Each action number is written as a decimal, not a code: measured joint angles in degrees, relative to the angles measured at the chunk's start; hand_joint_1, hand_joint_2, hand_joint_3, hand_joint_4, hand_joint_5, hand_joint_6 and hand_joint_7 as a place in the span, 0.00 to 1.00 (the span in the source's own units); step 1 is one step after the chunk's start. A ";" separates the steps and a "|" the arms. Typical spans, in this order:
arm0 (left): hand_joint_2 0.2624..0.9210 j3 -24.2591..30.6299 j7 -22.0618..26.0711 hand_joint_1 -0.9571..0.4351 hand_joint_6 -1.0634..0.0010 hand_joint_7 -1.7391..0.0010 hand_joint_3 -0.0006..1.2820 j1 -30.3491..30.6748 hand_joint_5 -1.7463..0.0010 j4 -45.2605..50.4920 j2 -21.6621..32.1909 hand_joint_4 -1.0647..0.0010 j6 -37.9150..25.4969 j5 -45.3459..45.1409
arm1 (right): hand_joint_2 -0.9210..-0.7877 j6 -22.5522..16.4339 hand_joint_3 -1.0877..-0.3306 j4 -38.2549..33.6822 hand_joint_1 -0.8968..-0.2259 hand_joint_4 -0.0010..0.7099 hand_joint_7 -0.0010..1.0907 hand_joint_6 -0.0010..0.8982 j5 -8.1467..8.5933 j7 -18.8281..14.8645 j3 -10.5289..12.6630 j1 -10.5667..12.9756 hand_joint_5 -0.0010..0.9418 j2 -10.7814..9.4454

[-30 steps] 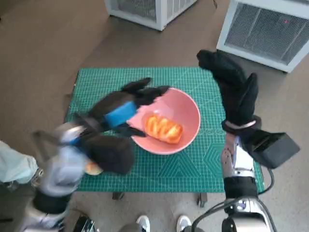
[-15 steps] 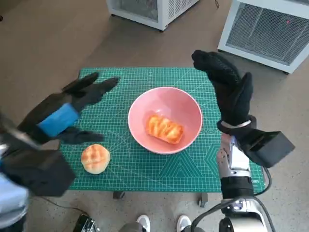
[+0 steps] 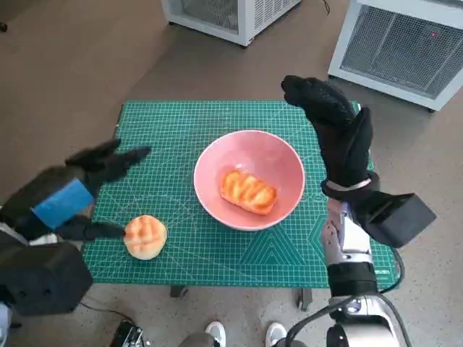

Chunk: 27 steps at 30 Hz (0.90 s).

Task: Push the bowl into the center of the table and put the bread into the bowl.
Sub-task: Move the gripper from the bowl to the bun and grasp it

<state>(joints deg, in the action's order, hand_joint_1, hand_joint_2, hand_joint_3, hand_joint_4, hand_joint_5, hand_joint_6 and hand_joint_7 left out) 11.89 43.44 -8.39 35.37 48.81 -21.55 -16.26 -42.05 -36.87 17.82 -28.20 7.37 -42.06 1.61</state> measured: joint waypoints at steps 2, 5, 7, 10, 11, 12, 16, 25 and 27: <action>0.68 -0.52 -0.03 0.52 0.71 0.99 0.00 0.98 1.00 0.01 0.01 0.85 -0.11 -0.27 | 0.00 0.00 0.43 -0.42 0.30 0.30 0.46 0.06 0.03 -0.23 -0.02 -0.11 0.00 -0.14; 0.69 -1.71 -0.12 0.53 0.70 0.99 0.00 2.23 1.00 0.00 0.01 0.85 -0.19 -0.89 | 0.00 0.00 0.42 -0.96 0.30 0.30 0.46 0.06 0.07 -0.61 -0.04 -0.28 0.00 -0.29; 0.69 -3.01 -0.17 0.54 0.70 0.99 0.00 3.07 1.00 -0.04 0.00 0.85 -0.38 -1.54 | 0.00 0.00 0.42 -1.24 0.31 0.30 0.46 0.05 0.07 -0.83 -0.04 -0.44 0.00 -0.32; 0.70 -5.05 -0.47 0.55 0.70 1.00 0.00 3.80 1.00 -0.37 -0.02 0.85 -0.83 -2.70 | 0.00 0.00 0.42 -1.39 0.31 0.30 0.46 0.05 0.10 -1.07 -0.04 -0.68 0.00 -0.34; 0.70 -5.62 -0.62 0.56 0.70 1.00 0.00 4.06 1.00 -0.48 -0.05 0.85 -0.97 -3.12 | 0.00 0.00 0.42 -1.39 0.31 0.30 0.46 0.05 0.12 -1.16 -0.04 -0.77 0.00 -0.34; 0.70 -6.47 -0.81 0.56 0.70 1.00 0.01 4.24 1.00 -0.80 -0.07 0.85 -1.23 -3.78 | 0.00 0.00 0.42 -1.40 0.31 0.30 0.46 0.05 0.14 -1.29 -0.04 -0.89 0.00 -0.34; 0.71 -10.42 -1.67 0.56 0.71 1.00 0.01 4.19 1.00 -3.37 -0.20 0.86 -1.94 -6.50 | 0.00 0.00 0.42 -1.41 0.31 0.29 0.47 0.05 0.20 -1.61 -0.02 -1.28 0.00 -0.33; 0.73 -19.32 -4.14 0.59 0.72 1.00 0.01 3.81 1.00 -12.96 -2.57 0.85 -2.39 -12.16 | 0.00 0.00 0.42 -1.40 0.31 0.29 0.47 0.04 0.26 -2.19 0.03 -1.42 0.00 -0.24; 0.73 -21.27 -4.83 0.60 0.71 1.00 0.01 3.15 0.99 -15.79 -3.18 0.83 -2.64 -13.94 | 0.00 0.01 0.42 -1.37 0.31 0.29 0.48 0.04 0.30 -2.33 0.08 -1.41 0.00 -0.19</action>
<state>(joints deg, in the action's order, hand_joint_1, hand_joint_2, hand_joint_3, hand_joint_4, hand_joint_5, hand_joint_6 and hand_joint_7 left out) -9.38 38.62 -5.24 19.59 45.63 -24.19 -30.19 -42.03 -38.24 18.12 -30.53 7.45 -43.48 1.42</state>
